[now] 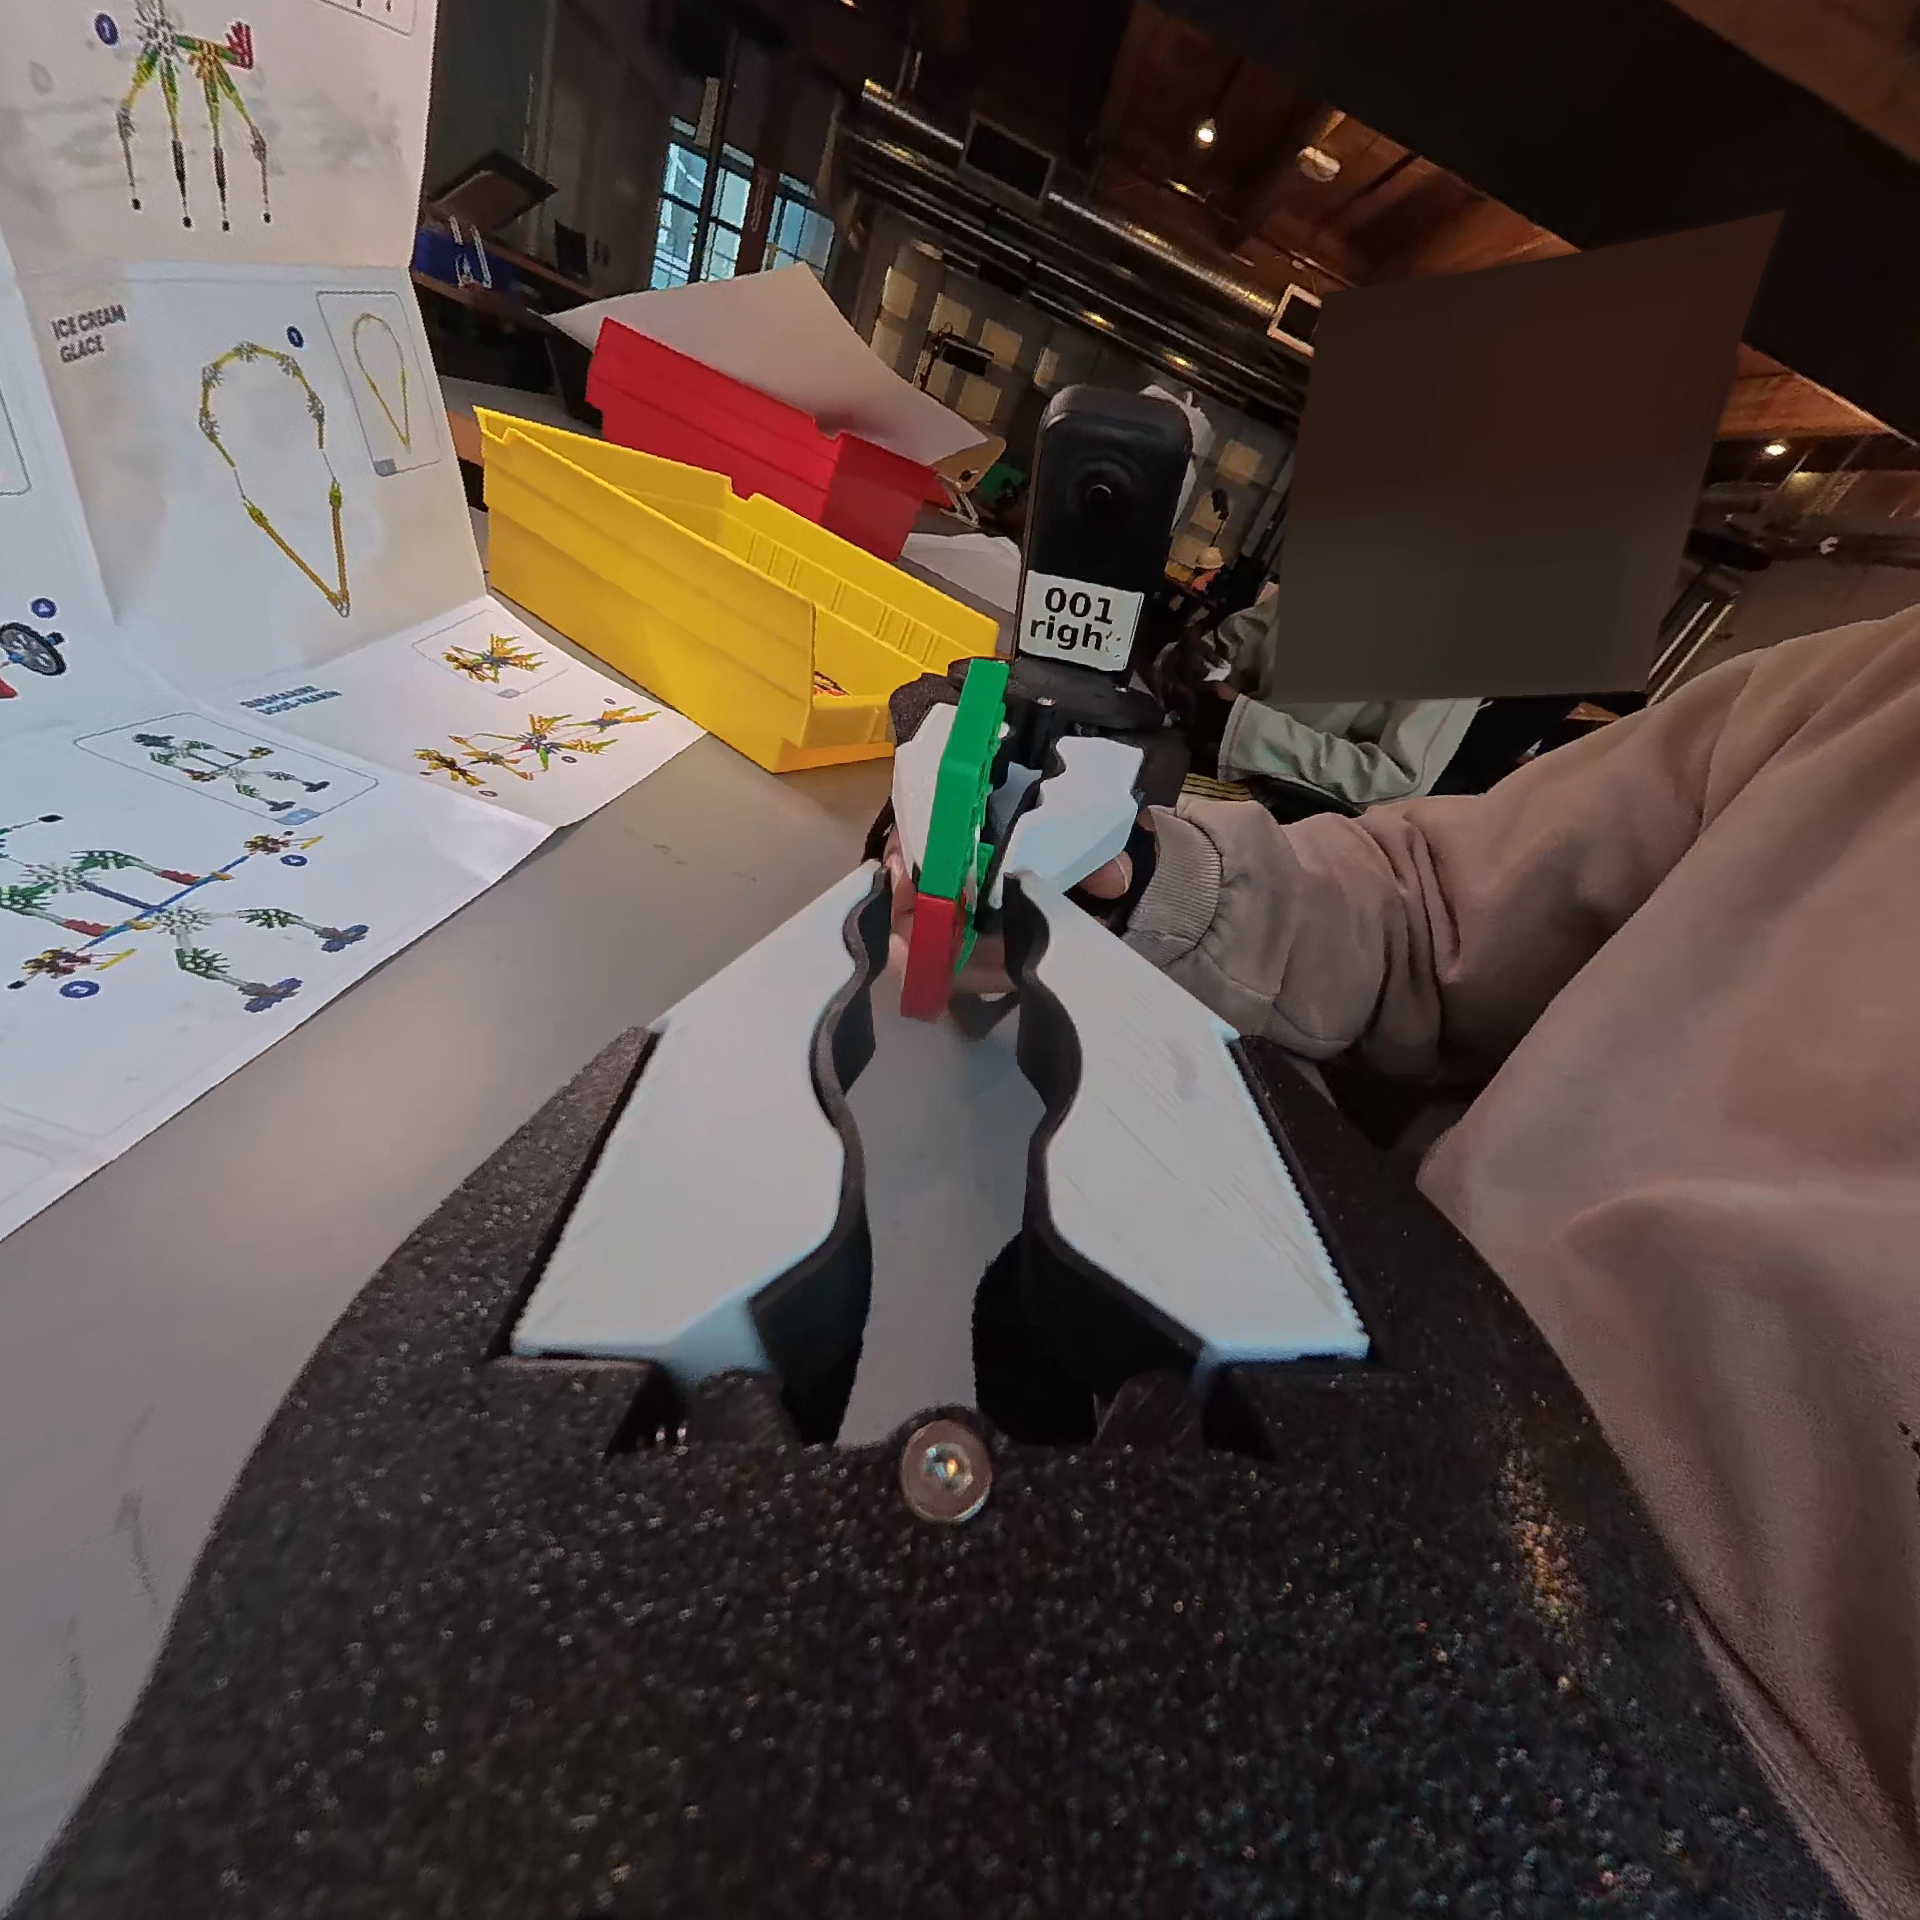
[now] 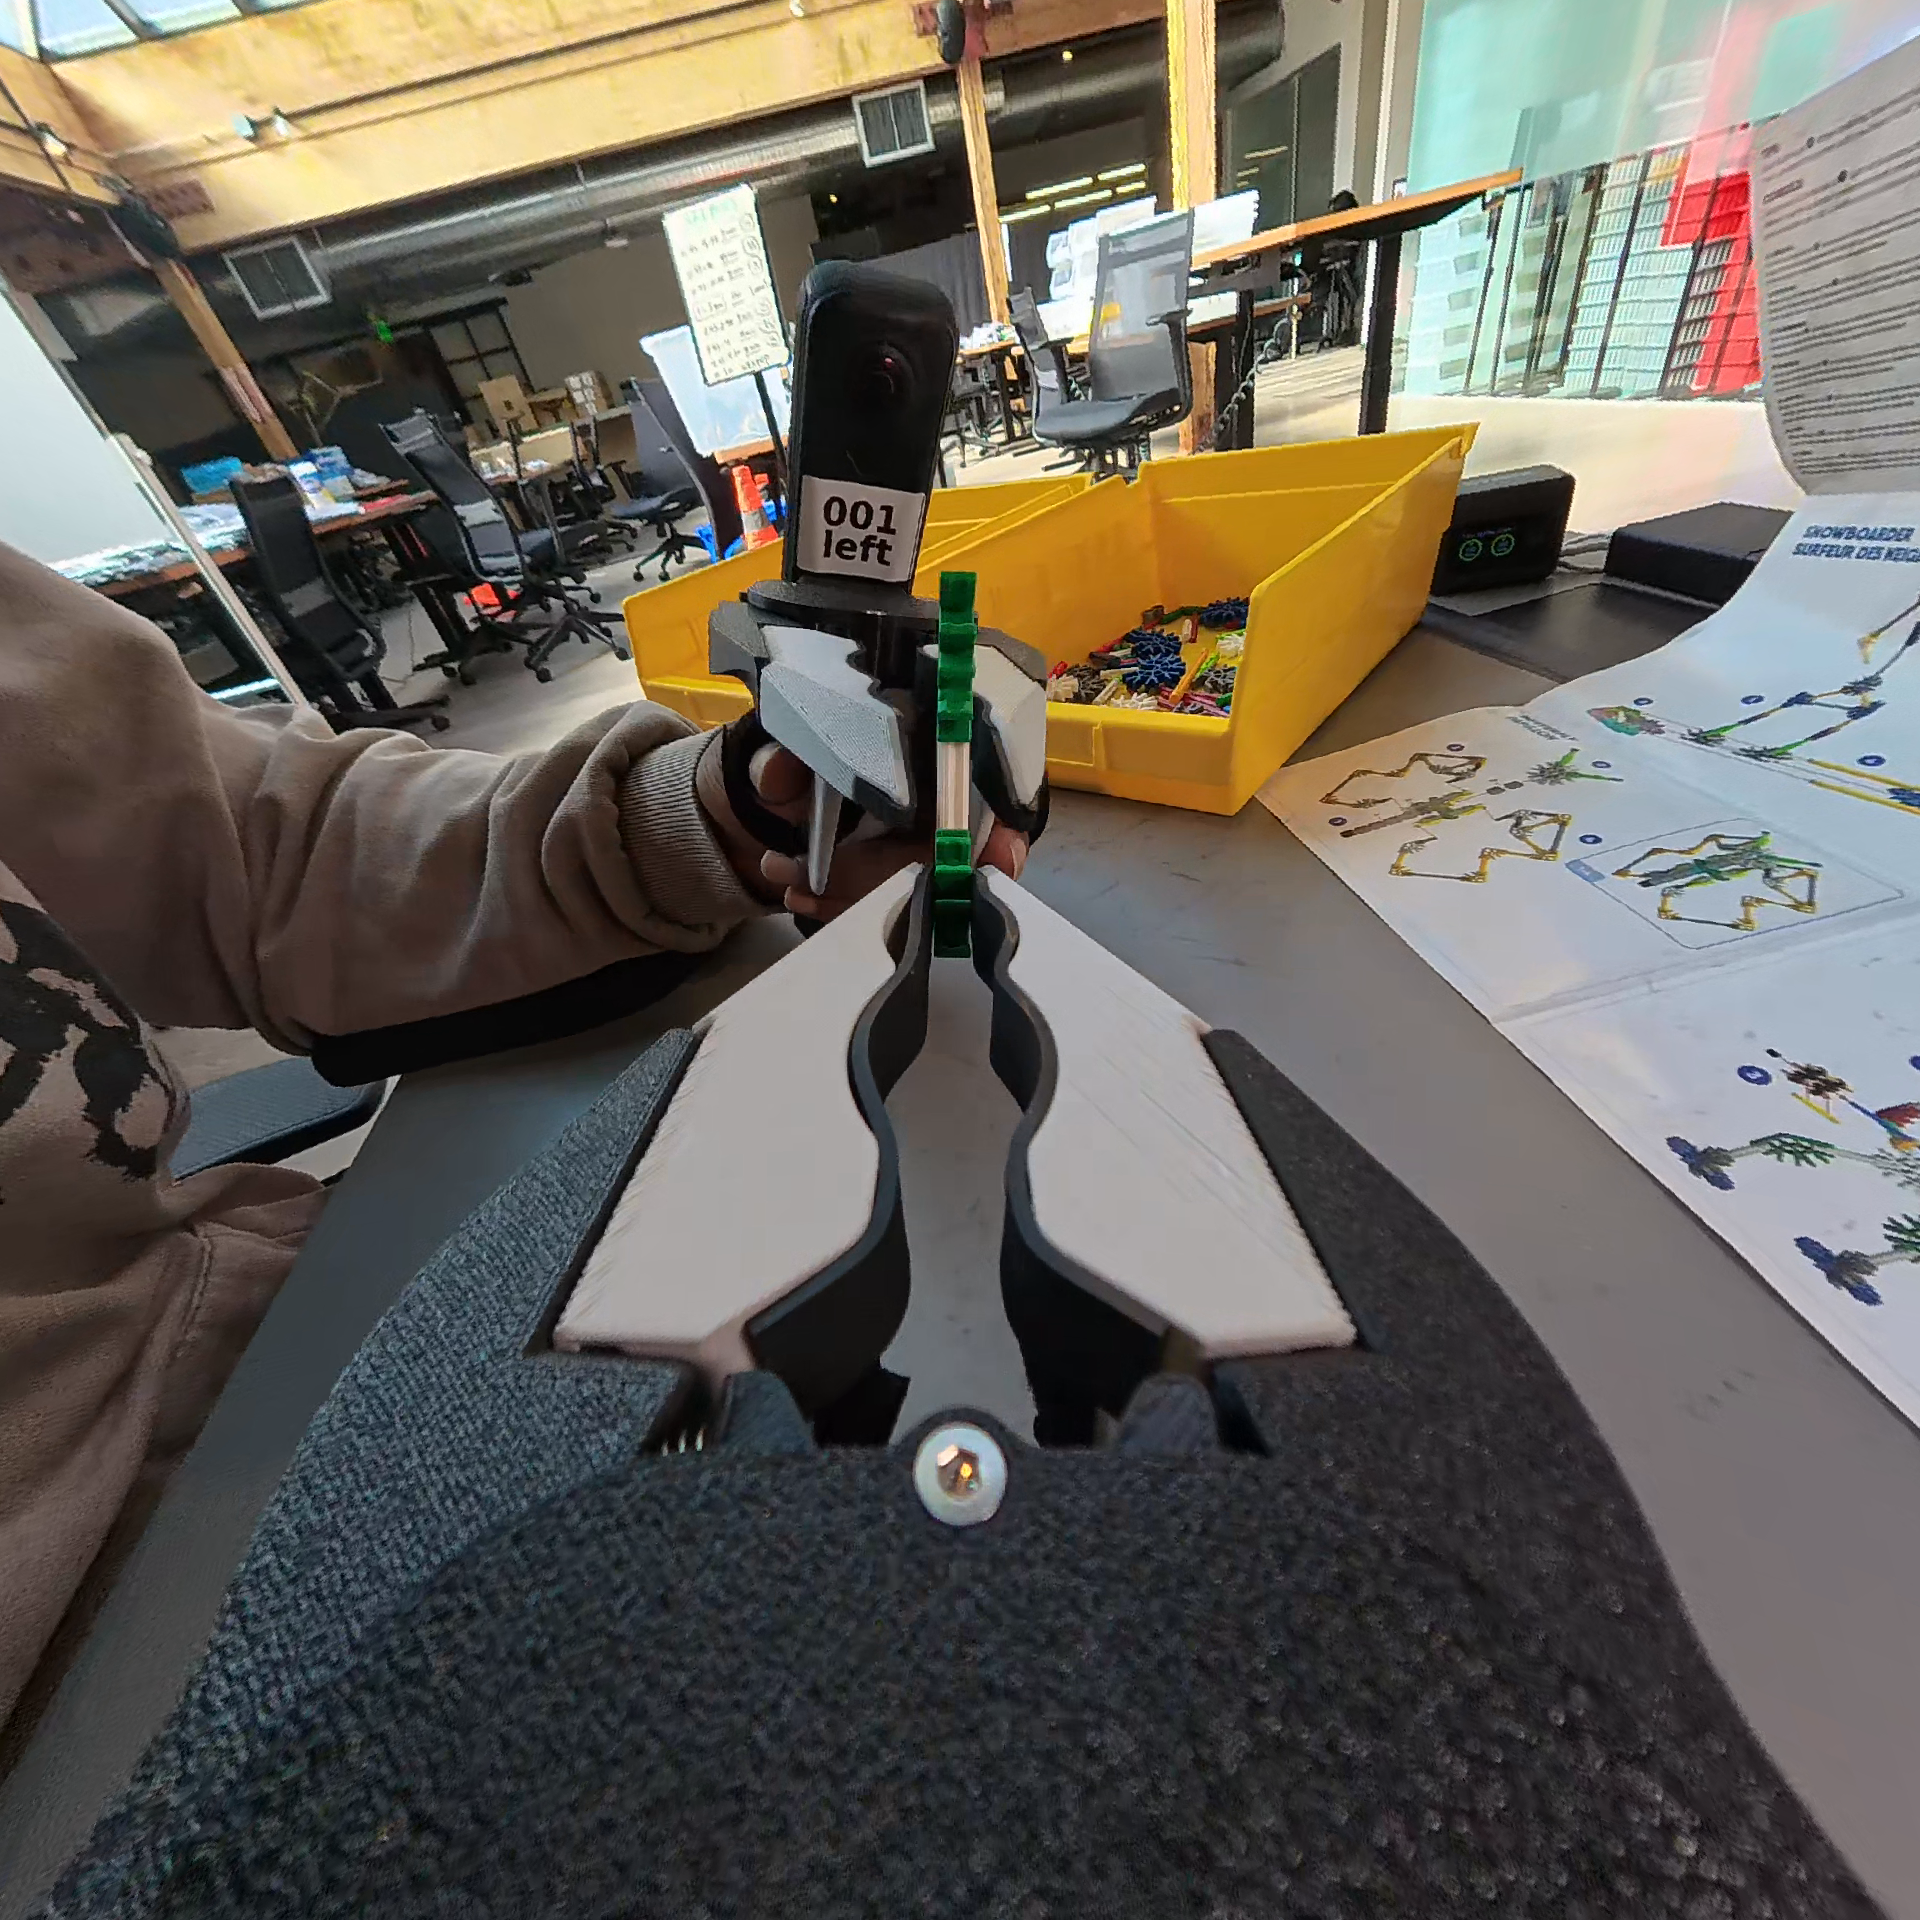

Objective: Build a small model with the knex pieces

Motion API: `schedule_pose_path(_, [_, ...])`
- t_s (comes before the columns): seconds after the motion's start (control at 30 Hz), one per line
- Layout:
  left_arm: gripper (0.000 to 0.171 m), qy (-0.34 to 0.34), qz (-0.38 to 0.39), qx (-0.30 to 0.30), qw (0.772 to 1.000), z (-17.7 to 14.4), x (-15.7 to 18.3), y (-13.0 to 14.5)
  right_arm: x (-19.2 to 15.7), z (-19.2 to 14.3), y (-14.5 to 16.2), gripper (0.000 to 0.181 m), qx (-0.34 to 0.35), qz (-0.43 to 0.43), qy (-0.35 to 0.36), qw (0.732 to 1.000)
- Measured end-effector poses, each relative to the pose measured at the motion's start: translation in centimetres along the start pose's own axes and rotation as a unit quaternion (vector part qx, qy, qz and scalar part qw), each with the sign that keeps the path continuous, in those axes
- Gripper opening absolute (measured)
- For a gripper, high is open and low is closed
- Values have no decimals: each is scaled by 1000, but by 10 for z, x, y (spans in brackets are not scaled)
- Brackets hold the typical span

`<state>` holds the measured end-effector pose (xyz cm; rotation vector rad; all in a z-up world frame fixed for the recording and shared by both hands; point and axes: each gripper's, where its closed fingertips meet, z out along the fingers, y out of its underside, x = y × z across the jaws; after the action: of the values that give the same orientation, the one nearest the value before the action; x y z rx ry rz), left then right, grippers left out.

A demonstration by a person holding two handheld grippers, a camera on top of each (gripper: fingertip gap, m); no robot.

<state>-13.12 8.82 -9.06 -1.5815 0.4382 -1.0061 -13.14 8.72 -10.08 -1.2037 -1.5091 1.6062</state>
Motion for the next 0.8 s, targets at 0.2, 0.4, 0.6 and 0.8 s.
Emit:
schedule_pose_path(0.2, [8,-27,14,-8,999,2,-5,1,6,-3,-4,6,16,38,5,999])
schedule_pose_path(0.4, [4,-20,8,-2,1000,3,-3,0,8,-4,-1,12,11,52,-4,999])
schedule_pose_path(0.6, [5,-3,-5,20,1000,1,1,-7,5,-6,-4,6,18,47,-13,999])
schedule_pose_path(0.8, [6,5,-11,12,1000,0,3,-4,0,-6,-3,5,18,74,-36,996])
